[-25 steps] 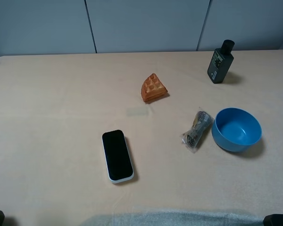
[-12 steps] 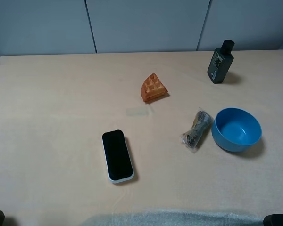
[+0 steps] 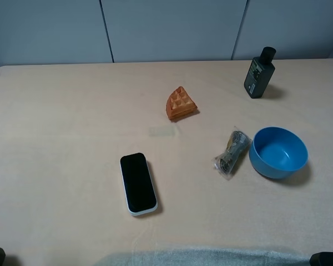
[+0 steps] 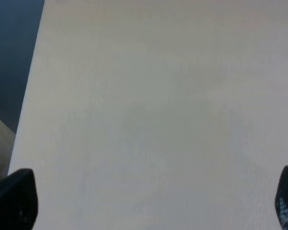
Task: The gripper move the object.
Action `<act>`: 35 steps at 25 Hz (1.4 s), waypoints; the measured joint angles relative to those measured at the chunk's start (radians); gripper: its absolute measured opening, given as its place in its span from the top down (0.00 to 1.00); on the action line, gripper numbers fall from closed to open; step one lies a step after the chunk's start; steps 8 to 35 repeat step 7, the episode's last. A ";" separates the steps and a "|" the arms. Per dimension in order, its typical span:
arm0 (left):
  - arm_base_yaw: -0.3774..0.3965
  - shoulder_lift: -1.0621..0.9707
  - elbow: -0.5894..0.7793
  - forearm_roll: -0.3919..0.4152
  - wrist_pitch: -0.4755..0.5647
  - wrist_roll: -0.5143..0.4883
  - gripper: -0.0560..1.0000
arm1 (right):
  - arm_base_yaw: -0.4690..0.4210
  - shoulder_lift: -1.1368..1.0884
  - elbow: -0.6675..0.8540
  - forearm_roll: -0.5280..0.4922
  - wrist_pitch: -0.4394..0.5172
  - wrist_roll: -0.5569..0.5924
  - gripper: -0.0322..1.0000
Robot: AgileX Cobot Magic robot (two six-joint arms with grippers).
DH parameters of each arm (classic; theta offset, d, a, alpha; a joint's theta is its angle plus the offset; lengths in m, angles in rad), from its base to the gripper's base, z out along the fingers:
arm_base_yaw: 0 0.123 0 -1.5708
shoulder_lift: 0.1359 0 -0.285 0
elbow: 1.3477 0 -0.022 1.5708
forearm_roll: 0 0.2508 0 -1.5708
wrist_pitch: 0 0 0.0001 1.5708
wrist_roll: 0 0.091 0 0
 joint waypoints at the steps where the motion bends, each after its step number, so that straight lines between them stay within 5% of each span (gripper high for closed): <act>1: 0.000 0.000 0.000 0.000 0.000 0.000 0.01 | 0.000 0.000 0.000 0.000 0.000 0.000 0.30; 35: 0.000 0.000 0.000 0.000 0.000 0.000 0.01 | 0.000 0.000 0.000 0.000 0.000 0.000 0.30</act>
